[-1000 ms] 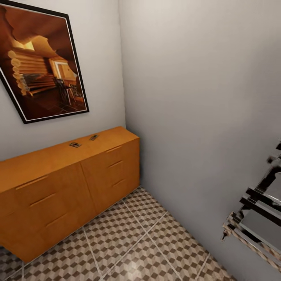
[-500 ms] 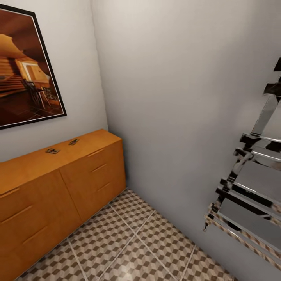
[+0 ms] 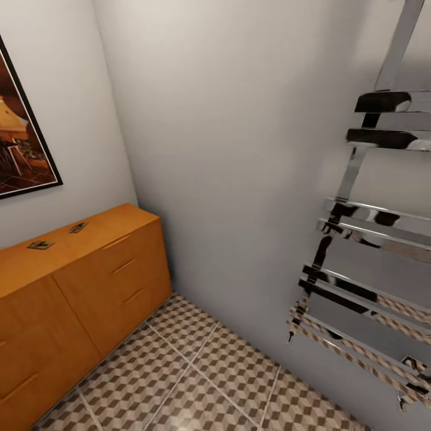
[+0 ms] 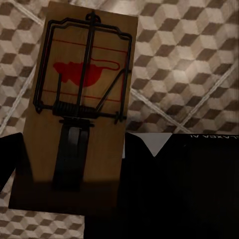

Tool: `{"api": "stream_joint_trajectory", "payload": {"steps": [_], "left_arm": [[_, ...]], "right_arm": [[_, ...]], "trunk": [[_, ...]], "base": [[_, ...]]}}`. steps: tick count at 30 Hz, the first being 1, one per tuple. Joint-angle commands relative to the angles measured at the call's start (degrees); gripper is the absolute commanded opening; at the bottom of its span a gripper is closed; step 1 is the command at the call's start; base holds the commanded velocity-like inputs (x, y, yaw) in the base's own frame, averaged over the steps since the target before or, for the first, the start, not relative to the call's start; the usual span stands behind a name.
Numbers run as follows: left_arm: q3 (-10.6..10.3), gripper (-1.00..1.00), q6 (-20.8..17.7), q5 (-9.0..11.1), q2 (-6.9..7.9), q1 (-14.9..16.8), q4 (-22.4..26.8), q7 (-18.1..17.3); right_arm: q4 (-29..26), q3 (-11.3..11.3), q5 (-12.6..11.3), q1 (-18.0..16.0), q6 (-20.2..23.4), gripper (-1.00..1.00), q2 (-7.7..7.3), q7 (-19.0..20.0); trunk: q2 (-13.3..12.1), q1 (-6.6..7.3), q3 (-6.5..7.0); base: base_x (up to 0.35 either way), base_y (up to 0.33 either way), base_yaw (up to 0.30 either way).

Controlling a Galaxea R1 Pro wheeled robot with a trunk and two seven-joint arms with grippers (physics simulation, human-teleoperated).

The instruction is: Take the four mousetraps from the cabinet in the bathroom and place them on the bathroom floor. Make sure all four end up on the same floor surface, and ensure that at least two of them are either under or directly next to the same bathroom sink.

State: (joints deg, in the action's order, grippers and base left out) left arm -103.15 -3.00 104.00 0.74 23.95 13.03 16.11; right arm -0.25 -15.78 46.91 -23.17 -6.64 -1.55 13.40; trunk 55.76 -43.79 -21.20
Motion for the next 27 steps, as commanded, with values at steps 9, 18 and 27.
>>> {"api": "stream_joint_trajectory", "payload": {"steps": [9,18,27], "left_arm": [[-0.2,-1.0,-0.16,-0.12,0.05,0.07,0.24,0.43],[-0.2,-1.0,-0.16,-0.12,0.2,0.06,0.24,0.47],[-0.2,-1.0,-0.16,-0.12,0.22,0.05,0.24,0.45]], "right_arm": [[-0.02,-0.48,0.29,0.27,-0.06,-1.0,0.14,0.4],[-0.02,-0.48,0.29,0.41,-0.05,-1.0,0.06,0.4],[-0.02,-0.48,0.29,0.41,-0.06,-1.0,0.01,0.4]], "trunk": [[0.05,-0.01,0.28],[0.05,-0.01,0.63],[0.05,-0.01,0.97]], "base": [[0.0,0.0,-0.286],[0.0,0.0,-0.286],[0.0,0.0,-0.286]]}}
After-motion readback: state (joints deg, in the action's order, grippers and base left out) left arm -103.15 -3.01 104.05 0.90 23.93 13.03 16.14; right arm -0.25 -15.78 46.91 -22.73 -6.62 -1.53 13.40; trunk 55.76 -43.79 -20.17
